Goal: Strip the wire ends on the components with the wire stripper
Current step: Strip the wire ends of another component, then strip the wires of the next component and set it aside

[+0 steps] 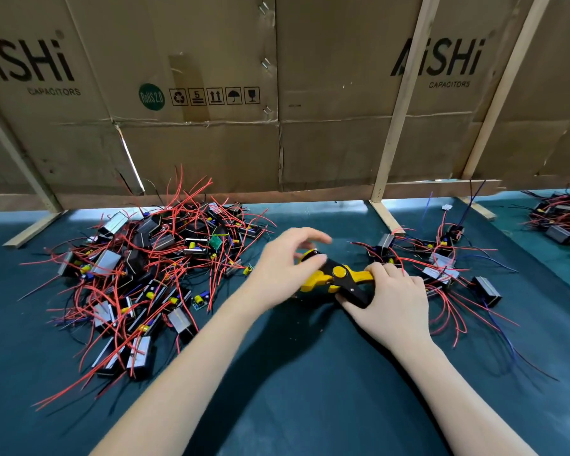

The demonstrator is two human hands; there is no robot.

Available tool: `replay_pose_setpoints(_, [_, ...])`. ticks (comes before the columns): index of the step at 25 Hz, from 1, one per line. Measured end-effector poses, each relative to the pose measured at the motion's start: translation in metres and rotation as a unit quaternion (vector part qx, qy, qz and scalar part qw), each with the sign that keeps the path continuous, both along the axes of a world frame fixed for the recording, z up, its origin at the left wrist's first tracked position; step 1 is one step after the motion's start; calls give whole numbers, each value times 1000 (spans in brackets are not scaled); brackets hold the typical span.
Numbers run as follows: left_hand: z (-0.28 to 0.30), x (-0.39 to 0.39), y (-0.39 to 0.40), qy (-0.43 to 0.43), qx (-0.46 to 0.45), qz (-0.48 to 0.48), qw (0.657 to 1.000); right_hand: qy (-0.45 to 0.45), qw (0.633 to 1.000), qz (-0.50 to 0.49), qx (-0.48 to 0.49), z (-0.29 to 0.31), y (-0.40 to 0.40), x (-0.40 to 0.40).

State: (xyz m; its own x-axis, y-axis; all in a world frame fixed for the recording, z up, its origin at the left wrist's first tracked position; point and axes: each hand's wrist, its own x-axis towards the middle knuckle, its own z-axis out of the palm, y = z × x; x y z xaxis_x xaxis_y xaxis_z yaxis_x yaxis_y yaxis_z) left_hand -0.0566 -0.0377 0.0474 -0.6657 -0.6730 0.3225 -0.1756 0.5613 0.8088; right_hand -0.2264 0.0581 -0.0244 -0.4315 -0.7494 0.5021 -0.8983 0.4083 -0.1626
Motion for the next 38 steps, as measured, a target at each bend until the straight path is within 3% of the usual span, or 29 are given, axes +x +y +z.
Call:
replay_pose_setpoints(2, [-3,30,-23,-41,-113,86,989,-23,1000,14,-9,2,0,3])
replay_pose_setpoints(4, [-9,58,-44,-97,-166,173,966,-53,997,46,-34,5,1,8])
replay_pose_setpoints(7, [-27,83,-60,-213,-168,273,923,-71,988,102,-91,7,3,14])
replay_pose_setpoints(11, [-42,91,-59,-275,-164,284,904,-60,989,96,-97,6,4,15])
replay_pose_setpoints(19, [-32,96,-41,-145,-142,259,944,-146,986,8,-76,8,6,8])
replay_pose_setpoints(23, [-30,95,-37,-83,-129,271,950,-171,983,-1,-63,10,8,4])
replay_pose_setpoints(31, [-22,97,-37,97,-12,325,941,-253,962,45,-90,14,10,10])
replay_pose_setpoints(34, [-17,98,-33,153,-76,354,920,-250,963,46,-90,15,11,10])
replay_pose_setpoints(38, [-10,105,-33,210,-218,399,866,-261,959,46,-96,16,11,12])
